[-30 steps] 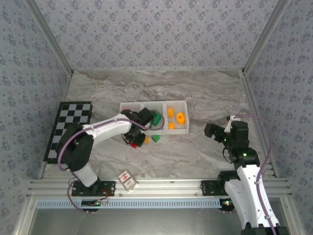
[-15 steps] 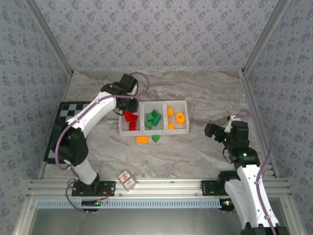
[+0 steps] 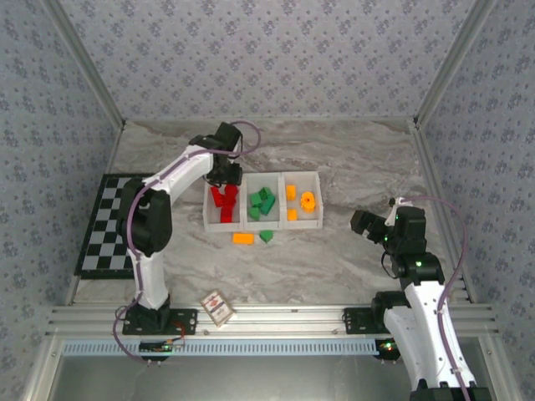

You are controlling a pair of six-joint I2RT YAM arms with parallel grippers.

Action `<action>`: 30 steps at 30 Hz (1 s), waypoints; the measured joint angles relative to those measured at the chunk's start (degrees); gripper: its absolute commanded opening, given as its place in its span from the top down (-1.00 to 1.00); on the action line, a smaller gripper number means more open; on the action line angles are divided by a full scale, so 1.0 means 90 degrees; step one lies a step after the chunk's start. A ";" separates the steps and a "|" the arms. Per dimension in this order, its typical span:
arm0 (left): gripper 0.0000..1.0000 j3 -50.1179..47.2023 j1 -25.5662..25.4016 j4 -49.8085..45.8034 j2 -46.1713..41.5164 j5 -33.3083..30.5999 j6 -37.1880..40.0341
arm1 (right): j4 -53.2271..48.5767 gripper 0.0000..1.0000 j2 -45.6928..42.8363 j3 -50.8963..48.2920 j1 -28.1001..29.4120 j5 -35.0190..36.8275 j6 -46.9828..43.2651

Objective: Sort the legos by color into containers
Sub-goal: Place the lego in the container, then pick up the lego from the center of the table.

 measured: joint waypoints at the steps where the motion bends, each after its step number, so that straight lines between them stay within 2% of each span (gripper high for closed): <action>1: -0.05 -0.0017 0.0015 0.0049 0.0000 -0.0002 -0.0012 | 0.0007 -0.99 0.0000 -0.0012 -0.0019 0.0000 0.0000; 8: -0.16 -0.0486 0.0027 0.0425 -0.0175 0.0075 -0.0010 | 0.0019 -0.99 0.0012 -0.0024 -0.0075 -0.0002 0.0000; 17: -0.41 -0.1341 -0.0087 0.0726 -0.1537 0.0189 0.0085 | 0.0019 -0.99 0.0012 -0.0027 -0.0075 0.0000 0.0000; 25: -0.56 -0.2455 -0.0789 0.0784 -0.2635 0.0189 -0.0180 | 0.0019 -0.99 0.0015 -0.0027 -0.0075 0.0000 0.0000; 30: -0.59 -0.3089 -0.1559 0.1151 -0.2965 0.0141 -0.1020 | 0.0022 -0.99 0.0039 -0.0027 -0.0075 0.0000 0.0000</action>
